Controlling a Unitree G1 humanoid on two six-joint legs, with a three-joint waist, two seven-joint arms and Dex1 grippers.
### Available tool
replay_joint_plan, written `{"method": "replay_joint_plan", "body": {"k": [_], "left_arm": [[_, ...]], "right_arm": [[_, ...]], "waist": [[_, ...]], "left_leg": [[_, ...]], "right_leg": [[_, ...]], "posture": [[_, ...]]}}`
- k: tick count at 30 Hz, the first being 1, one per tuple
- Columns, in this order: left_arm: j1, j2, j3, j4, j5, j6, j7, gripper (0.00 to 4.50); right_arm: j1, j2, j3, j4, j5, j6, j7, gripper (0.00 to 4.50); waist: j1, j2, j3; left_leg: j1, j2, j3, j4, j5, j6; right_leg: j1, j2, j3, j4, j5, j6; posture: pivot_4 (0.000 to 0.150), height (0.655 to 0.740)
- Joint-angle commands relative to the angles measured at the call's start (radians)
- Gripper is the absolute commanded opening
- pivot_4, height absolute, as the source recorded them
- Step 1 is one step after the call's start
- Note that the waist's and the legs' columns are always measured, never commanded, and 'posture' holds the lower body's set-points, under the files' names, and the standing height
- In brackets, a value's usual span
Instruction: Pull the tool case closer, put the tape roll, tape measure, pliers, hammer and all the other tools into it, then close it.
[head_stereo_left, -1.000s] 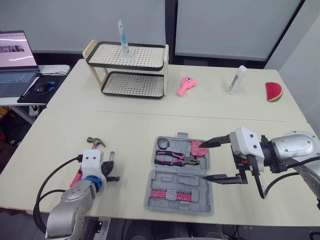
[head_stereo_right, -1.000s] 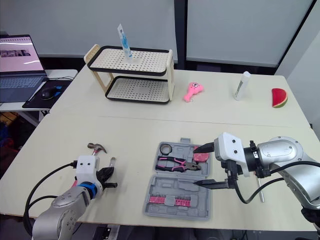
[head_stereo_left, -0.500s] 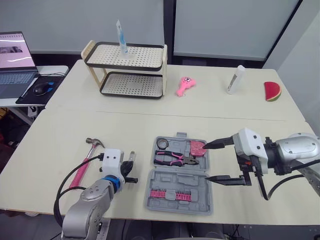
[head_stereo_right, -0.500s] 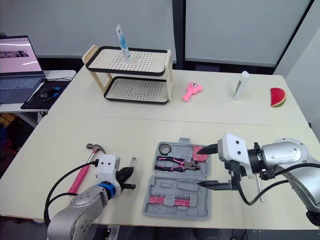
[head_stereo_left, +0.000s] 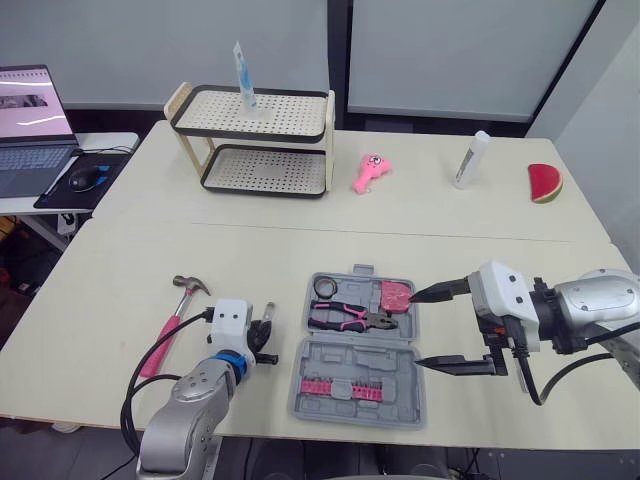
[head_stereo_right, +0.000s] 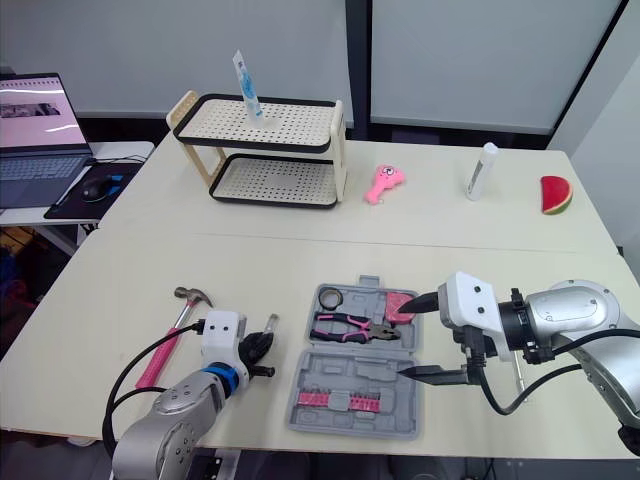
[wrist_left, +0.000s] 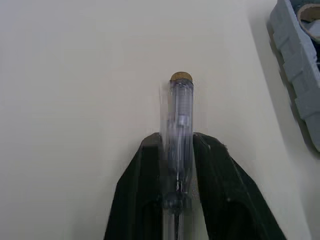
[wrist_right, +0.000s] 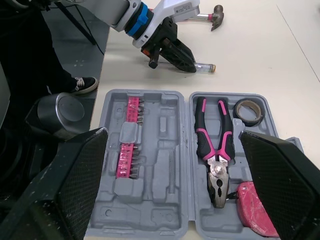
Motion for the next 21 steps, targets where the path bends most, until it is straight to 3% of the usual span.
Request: {"method": "replay_joint_plan", "body": {"k": [1,9,15,18,21], "left_arm": [[0.018,0.021,0.021,-0.022,-0.01,0.011,-0.021,1.99],[0.089,0.117,0.068,-0.139,-0.052,-0.022,-0.124,4.31],[0.151,0.308,0.186,-0.126,-0.115,-0.172,-0.382,4.31],[0.123,0.452,0.2,0.012,-0.071,-0.387,-0.574,4.31],[0.012,0.616,0.153,0.238,0.011,-0.722,-0.808,4.31]], "right_arm": [[0.002,-0.017,-0.04,-0.016,-0.003,-0.022,0.008,4.5],[0.023,-0.014,-0.061,-0.02,-0.011,-0.037,0.003,4.5],[0.033,0.012,-0.071,-0.037,-0.008,-0.036,-0.037,4.5],[0.04,0.021,-0.077,-0.061,0.001,-0.012,-0.076,4.5],[0.067,0.031,-0.087,-0.103,0.017,0.023,-0.13,4.5]], "waist": [[-0.001,0.0,0.0],[-0.001,0.0,0.0],[0.0,0.0,0.001],[0.0,0.002,0.002],[0.006,0.003,0.002]], "left_leg": [[0.0,0.0,0.0,0.0,0.0,0.0],[-0.001,0.0,0.0,0.0,0.0,0.0],[-0.001,0.001,0.0,-0.001,0.0,0.0],[-0.001,0.001,0.001,-0.001,0.0,0.0],[-0.004,0.001,0.001,-0.001,0.0,0.0]], "right_leg": [[0.0,0.0,0.0,0.0,0.0,0.0],[-0.001,0.0,0.0,0.0,0.0,0.0],[-0.002,0.0,0.0,0.0,-0.001,-0.001],[-0.004,0.001,0.0,0.0,-0.002,-0.002],[-0.008,0.0,0.0,0.0,-0.003,-0.007]], "posture": [[0.15,0.735],[0.15,0.735],[0.15,0.735],[0.15,0.735],[0.15,0.735]]}}
